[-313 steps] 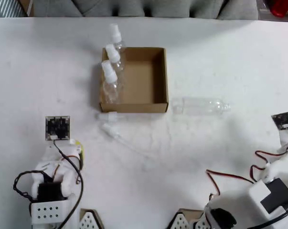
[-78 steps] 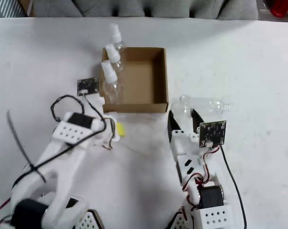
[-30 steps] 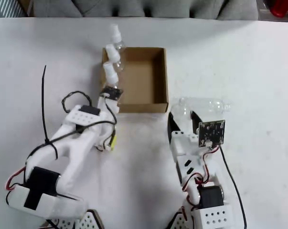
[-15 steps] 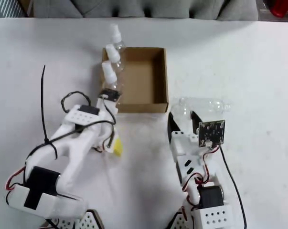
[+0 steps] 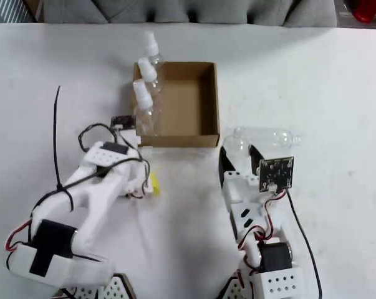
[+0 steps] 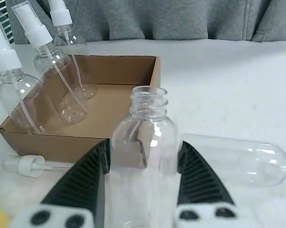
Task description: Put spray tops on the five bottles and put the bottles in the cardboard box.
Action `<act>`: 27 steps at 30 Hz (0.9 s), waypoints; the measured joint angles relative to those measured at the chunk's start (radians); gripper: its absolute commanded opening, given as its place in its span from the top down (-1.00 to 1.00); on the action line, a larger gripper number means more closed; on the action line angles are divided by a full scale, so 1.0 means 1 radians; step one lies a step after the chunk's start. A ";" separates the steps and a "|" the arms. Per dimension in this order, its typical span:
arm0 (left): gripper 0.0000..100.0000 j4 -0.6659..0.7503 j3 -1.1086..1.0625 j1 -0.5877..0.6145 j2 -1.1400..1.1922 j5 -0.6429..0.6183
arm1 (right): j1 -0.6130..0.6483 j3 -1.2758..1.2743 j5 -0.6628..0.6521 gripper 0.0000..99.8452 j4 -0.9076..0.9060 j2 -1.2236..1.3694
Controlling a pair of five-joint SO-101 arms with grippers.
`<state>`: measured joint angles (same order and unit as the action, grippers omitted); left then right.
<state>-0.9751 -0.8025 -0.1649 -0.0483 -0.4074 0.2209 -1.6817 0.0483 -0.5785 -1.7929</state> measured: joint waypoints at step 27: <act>0.95 0.057 -0.153 -0.023 -0.356 0.190 | 0.000 0.000 0.000 0.97 0.161 0.000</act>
<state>-0.9183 -0.9559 -0.1880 -0.4043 -0.2171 0.2209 -1.6817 0.0483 -0.4173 -1.7929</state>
